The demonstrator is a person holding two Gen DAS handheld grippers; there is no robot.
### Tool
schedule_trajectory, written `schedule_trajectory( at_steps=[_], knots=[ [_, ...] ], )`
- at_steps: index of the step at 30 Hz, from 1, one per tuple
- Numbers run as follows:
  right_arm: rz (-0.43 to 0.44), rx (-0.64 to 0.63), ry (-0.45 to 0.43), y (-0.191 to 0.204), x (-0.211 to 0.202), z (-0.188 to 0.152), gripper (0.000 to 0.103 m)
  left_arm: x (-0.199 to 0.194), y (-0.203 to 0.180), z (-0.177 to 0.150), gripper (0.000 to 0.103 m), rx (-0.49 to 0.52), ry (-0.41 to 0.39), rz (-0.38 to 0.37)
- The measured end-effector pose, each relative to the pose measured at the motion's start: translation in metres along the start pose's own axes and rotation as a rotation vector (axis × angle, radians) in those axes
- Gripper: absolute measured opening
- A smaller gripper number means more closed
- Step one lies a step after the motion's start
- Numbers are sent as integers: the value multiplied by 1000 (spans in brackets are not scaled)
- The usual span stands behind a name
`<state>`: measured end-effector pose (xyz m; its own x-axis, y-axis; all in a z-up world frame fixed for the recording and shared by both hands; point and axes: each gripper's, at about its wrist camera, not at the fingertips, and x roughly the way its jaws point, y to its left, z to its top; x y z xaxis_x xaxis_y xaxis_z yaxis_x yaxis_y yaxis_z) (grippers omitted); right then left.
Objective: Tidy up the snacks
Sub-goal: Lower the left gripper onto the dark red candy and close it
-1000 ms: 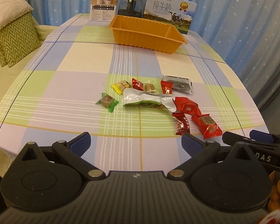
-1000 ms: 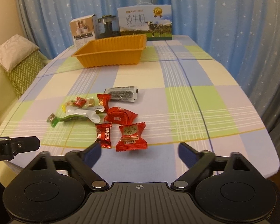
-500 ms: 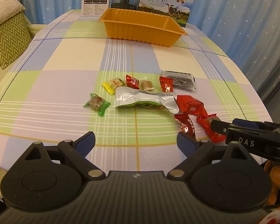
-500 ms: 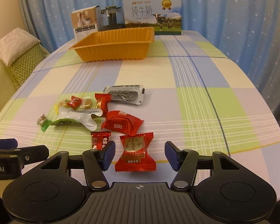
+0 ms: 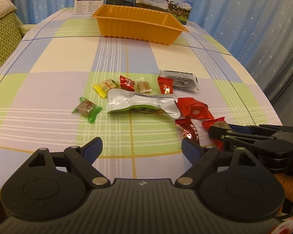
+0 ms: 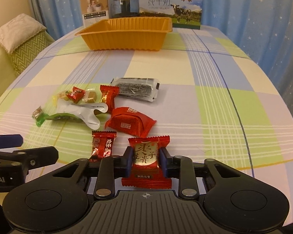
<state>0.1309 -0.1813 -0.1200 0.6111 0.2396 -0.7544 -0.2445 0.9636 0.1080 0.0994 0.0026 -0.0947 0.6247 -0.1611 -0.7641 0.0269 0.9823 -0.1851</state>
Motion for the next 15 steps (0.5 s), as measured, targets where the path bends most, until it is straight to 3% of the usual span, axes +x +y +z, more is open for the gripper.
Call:
schedule_trajectory(
  at_steps=[9,15],
  knots=[
    [-43,105,-67,-34,-21,4,26,16,-29,7,74,31,-2,-85],
    [-63,149,-73,-49,-25,0,26,35,-53,9,51,49,14,-108]
  ],
)
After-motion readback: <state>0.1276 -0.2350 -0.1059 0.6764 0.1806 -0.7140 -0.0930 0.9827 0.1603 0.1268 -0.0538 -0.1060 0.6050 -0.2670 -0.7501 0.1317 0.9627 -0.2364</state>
